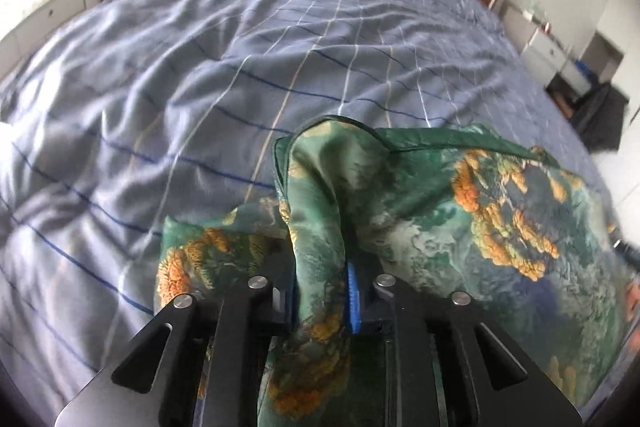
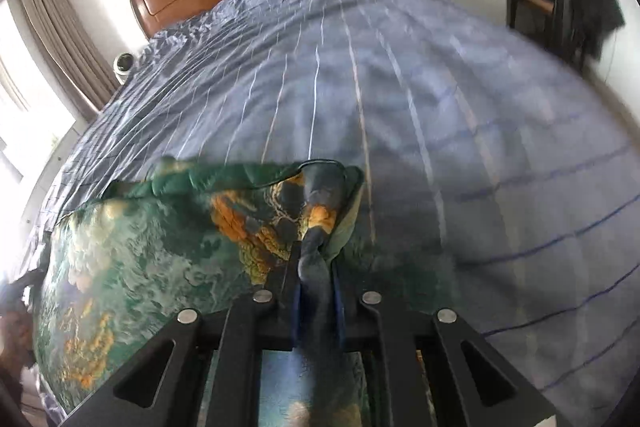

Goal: Fold large clothes
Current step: 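Lay the folded hem down and open both grippers, then press the folded jacket flat with the right gripper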

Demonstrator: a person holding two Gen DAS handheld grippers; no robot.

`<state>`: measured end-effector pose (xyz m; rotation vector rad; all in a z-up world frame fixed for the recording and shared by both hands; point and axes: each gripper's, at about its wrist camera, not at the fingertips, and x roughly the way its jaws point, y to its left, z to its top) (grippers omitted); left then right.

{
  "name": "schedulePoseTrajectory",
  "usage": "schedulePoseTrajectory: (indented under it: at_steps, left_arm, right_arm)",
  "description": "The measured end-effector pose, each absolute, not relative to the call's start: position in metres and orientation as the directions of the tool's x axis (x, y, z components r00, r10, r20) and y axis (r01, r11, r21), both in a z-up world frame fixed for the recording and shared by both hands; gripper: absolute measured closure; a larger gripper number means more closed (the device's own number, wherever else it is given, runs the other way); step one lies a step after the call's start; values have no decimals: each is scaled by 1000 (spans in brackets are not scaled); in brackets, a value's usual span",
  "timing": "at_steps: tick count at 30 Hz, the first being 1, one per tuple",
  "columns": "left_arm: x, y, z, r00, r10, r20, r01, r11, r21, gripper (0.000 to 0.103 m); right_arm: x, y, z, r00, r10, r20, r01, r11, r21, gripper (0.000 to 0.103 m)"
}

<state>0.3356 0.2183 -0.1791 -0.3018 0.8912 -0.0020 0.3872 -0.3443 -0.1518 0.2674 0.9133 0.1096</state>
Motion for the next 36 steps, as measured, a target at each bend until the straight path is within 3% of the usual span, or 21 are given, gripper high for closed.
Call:
schedulePoseTrajectory:
  at_steps: [6,8,10,12,13,15,20,25,33,36]
  left_arm:
    - [336,211,-179,646,-101,-757,-124,964,-235,76]
    - [331,208,-171,647,-69,-759,-133,971,-201,60]
    - [322,210,-157,654,-63,-753,-141,969,-203,24]
    - [305,211,-138,689,-79,-720,-131,964,-231,14]
    - [297,210,-130,700,-83,-710,-123,965,-233,10]
    - [281,204,-114,715,-68,-696,-119,969,-217,5]
    - [250,186,-95,708,17,-706,-142,983,-119,4]
    - [228,173,-90,704,78,-706,-186,980,-76,4]
    - [213,163,-90,675,134,-726,-233,972,-38,4]
    - [209,159,-87,675,159,-720,-237,971,-9,4]
  right_arm:
    - [389,-348,-176,619,241,-747,18,947,320,89]
    - [389,-351,-176,618,249,-746,17,944,329,85]
    - [390,-352,-172,618,256,-743,14,942,336,83]
    - [385,-358,-162,622,262,-738,23,936,351,76]
    - [381,-362,-155,627,263,-734,32,932,361,64]
    - [373,-367,-139,641,249,-726,45,932,359,55]
    - [333,-357,-92,675,155,-722,9,976,218,54]
    - [274,-312,-67,667,195,-719,-178,979,101,48]
    - [256,-280,-118,582,124,-804,-211,977,-2,45]
    - [252,-282,-124,601,118,-791,-197,980,-3,45]
